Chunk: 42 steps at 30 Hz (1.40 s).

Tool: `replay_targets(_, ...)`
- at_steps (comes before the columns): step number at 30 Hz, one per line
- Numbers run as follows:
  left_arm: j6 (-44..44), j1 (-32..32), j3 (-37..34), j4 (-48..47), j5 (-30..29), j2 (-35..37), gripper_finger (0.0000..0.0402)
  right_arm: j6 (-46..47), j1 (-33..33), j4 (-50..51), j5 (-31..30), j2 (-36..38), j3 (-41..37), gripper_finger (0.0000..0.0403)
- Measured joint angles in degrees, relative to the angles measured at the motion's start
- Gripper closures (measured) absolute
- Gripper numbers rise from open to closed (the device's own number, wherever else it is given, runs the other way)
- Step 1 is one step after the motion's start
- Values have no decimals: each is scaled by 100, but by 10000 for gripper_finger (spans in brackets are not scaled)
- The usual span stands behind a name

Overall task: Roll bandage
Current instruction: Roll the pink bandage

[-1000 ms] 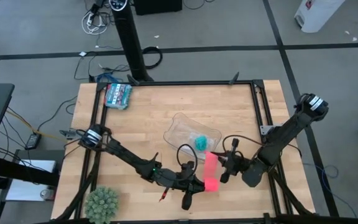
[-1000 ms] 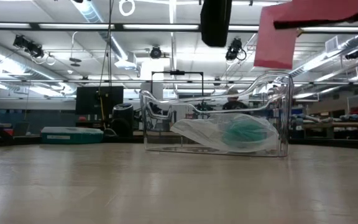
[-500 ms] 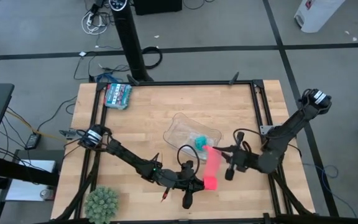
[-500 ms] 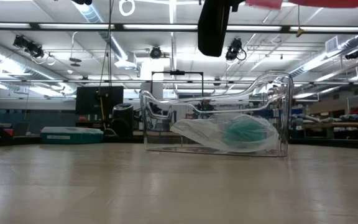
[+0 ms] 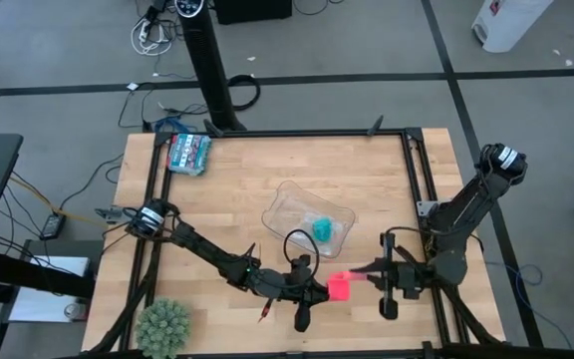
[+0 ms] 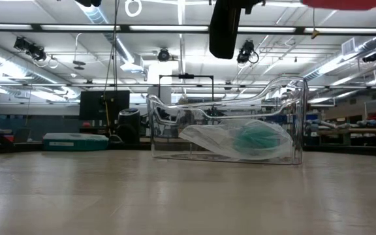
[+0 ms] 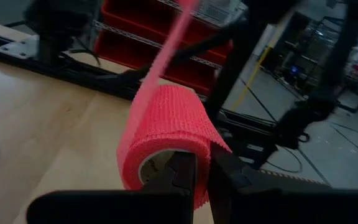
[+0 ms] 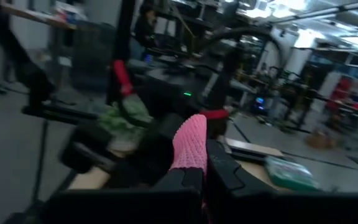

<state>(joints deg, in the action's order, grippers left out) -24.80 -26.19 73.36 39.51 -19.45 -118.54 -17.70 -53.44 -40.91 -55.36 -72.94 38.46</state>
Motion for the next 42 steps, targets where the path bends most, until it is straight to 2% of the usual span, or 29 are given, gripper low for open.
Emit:
replay_targets(11, -98, 200, 0, 132, 27, 0, 373, 97, -254, -709, 599, -728, 0, 403)
replay_targets(19, -100, 328, -2, 380, 221, 0, 373, 421, -419, -804, 1012, -1011, 0, 403)
replay_targets(29, -103, 435, -7, 779, 409, 0, 373, 671, -417, -852, 1212, -1412, 2, 394)
replay_targets(34, -110, 439, -7, 792, 437, 0, 373, 812, -377, -828, 1186, -1644, 4, 354)
replay_targets(42, -129, 441, -7, 876, 514, 0, 373, 1250, -366, -705, 1133, -1713, 4, 239)
